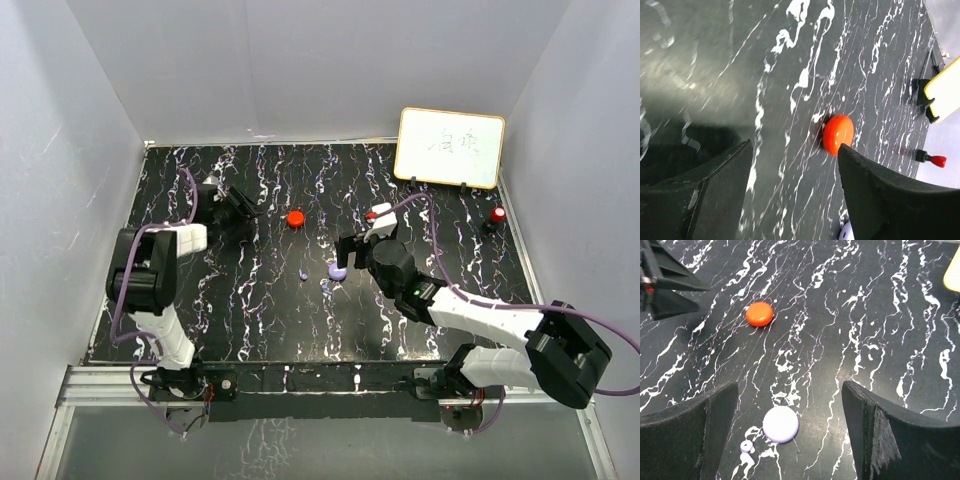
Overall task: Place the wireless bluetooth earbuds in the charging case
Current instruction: Place the charging case at the center of the board, then pick up the charging case at the center of the board.
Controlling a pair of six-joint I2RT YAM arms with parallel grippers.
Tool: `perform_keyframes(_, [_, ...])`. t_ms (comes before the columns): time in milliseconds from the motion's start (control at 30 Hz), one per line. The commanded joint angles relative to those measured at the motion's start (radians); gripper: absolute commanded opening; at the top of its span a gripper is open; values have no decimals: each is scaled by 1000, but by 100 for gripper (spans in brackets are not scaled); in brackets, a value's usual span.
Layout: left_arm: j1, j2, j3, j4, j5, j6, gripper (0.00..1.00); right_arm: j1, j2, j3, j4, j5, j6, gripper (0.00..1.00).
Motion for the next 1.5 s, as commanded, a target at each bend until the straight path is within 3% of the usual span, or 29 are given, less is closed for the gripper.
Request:
perform_keyframes(0, [-13,-212,-86,-93,-36,63,67,-20,38,25,-32,-65,57,83])
perform_keyframes(167, [-94,-395,-204,-135,-88,86,66,-55,118,87,-150,-170,126,82])
perform_keyframes(400, [-183,-535,-291,-143,-116,97,67,-71,203,98,-183,-265,154,82])
perform_keyframes(633, [-201,-525,-279,-131,-84,98,67,-88,297,159,-215,-361,199,81])
perform_keyframes(1133, [-210,-504,-289,-91,-58,75,66,-89,403,192,-227,-375,177,79])
perform_keyframes(1467, [-212,-500,-293,-87,-52,69,66,-72,455,206,-235,-324,156,72])
